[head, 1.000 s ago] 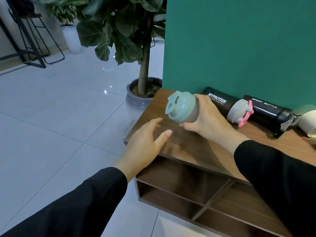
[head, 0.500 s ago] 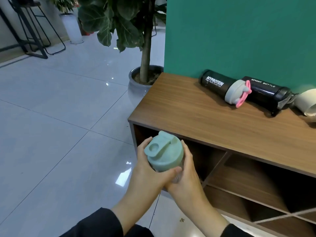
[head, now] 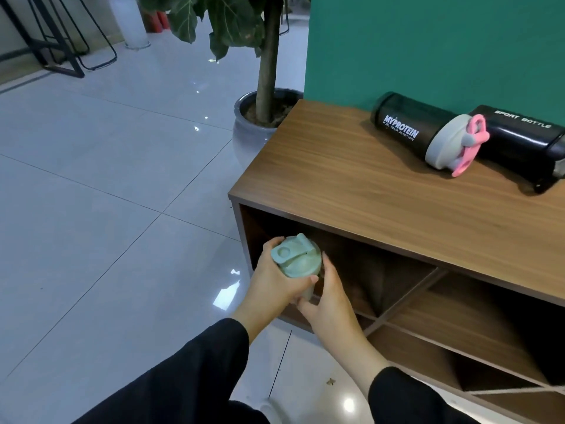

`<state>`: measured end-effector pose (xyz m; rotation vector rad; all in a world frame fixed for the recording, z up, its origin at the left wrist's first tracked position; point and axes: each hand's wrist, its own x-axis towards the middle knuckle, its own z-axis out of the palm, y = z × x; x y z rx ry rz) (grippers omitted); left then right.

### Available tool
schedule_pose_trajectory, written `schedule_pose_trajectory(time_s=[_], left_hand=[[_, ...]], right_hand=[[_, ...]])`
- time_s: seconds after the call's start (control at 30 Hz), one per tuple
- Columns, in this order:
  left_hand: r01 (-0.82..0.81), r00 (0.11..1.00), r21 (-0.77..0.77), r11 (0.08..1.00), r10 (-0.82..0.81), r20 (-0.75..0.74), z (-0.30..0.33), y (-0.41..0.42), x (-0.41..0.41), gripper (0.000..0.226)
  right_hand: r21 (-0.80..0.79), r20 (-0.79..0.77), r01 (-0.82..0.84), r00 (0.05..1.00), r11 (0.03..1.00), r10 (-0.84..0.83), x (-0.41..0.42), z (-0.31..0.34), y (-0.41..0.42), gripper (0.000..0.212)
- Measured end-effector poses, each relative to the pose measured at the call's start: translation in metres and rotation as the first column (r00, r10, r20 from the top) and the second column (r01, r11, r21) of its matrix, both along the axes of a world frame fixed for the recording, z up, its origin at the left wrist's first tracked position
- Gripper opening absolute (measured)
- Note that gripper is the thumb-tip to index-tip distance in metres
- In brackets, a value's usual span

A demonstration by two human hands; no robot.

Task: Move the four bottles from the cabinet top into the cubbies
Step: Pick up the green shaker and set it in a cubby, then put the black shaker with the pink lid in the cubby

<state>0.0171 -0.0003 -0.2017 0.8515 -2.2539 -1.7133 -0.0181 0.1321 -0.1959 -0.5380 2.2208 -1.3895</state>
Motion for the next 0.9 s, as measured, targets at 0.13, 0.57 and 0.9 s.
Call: schedule_pose_trajectory(time_s=[0.13, 0.57, 0.9], left_hand=[[0.017, 0.998, -0.069, 0.997, -0.013, 0.056, -0.016, -0.028, -0.02, 0.104], [-0.007, 0.998, -0.027, 1.0, 0.009, 0.067, -0.045, -0.048, -0.05, 0.086], [-0.019, 1.0, 0.04, 0.999, 0.019, 0.004, -0.041, -0.04, -0.043, 0.074]], right_hand=[[0.128, -0.051, -0.029, 0.998, 0.991, 0.035, -0.004, -0.011, 0.01, 0.061], [-0.059, -0.18, -0.125, 0.977, 0.99, 0.112, -0.011, 0.022, 0.018, 0.02], [-0.357, -0.646, -0.196, 0.759, 0.913, -0.089, -0.037, 0.115, 0.015, 0.02]])
